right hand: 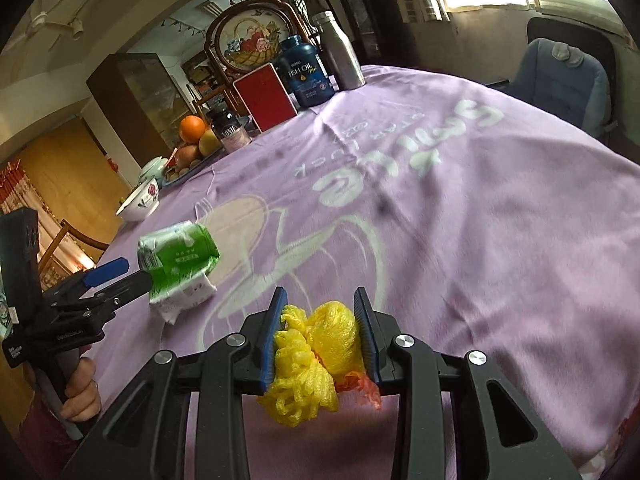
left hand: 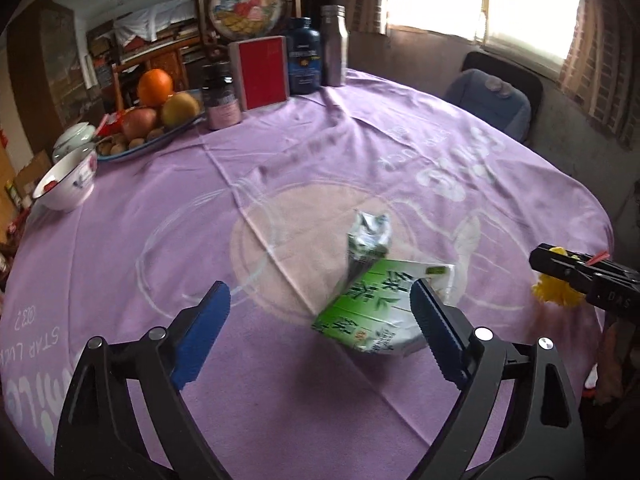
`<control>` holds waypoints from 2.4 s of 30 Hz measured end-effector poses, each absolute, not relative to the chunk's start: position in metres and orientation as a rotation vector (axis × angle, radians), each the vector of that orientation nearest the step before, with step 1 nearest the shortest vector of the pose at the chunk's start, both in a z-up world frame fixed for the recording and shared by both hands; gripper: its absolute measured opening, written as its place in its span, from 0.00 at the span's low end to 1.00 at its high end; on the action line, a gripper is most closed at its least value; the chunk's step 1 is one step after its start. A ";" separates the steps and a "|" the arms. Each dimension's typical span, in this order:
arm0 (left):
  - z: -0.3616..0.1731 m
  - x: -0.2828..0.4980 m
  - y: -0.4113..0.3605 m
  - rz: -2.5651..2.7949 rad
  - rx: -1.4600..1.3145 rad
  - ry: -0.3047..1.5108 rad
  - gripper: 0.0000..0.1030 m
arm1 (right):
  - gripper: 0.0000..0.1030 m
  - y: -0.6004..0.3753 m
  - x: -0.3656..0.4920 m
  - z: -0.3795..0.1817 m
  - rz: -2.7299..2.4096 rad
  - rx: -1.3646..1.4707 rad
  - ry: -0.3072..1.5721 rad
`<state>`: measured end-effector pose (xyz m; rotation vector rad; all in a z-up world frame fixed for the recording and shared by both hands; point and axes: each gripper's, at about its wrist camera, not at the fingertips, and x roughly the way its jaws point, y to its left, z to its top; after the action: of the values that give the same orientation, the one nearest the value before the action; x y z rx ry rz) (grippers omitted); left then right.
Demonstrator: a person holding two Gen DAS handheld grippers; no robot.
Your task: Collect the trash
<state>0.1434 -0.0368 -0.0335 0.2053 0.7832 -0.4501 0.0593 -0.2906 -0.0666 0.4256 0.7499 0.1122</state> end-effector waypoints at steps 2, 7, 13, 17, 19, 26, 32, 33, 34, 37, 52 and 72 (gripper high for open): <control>-0.038 0.146 -0.042 -0.467 0.208 0.809 0.91 | 0.34 -0.290 0.058 -0.069 0.106 0.418 0.758; -0.049 0.164 -0.048 -0.499 0.177 0.891 0.91 | 0.39 -0.288 0.057 -0.072 0.107 0.410 0.767; -0.047 0.161 -0.061 -0.544 0.219 0.871 0.93 | 0.41 -0.282 0.050 -0.073 0.099 0.378 0.767; -0.057 0.168 -0.071 -0.562 0.227 0.929 0.94 | 0.42 -0.280 0.049 -0.073 0.096 0.364 0.765; -0.060 0.167 -0.073 -0.581 0.233 0.944 0.94 | 0.43 -0.280 0.048 -0.073 0.099 0.366 0.764; -0.064 0.152 -0.084 -0.654 0.300 0.941 0.93 | 0.46 -0.279 0.046 -0.073 0.106 0.354 0.763; -0.064 0.168 -0.071 -0.601 0.214 0.964 0.93 | 0.46 -0.279 0.046 -0.073 0.105 0.351 0.763; -0.063 0.170 -0.069 -0.596 0.204 0.963 0.93 | 0.46 -0.279 0.046 -0.073 0.106 0.352 0.762; -0.063 0.171 -0.068 -0.589 0.194 0.960 0.94 | 0.46 -0.278 0.045 -0.073 0.105 0.350 0.761; -0.063 0.172 -0.069 -0.582 0.205 0.951 0.93 | 0.46 -0.279 0.045 -0.073 0.104 0.347 0.758; -0.026 0.130 -0.069 -0.577 0.236 0.752 0.69 | 0.35 -0.283 0.017 -0.044 0.087 0.328 0.664; 0.028 0.040 -0.096 -0.506 0.252 0.494 0.69 | 0.35 -0.304 -0.065 -0.001 0.054 0.348 0.508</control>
<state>0.0395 -0.0963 0.0276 0.2519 0.4938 -0.5064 -0.0645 -0.3038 -0.0008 0.3484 0.5083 0.0542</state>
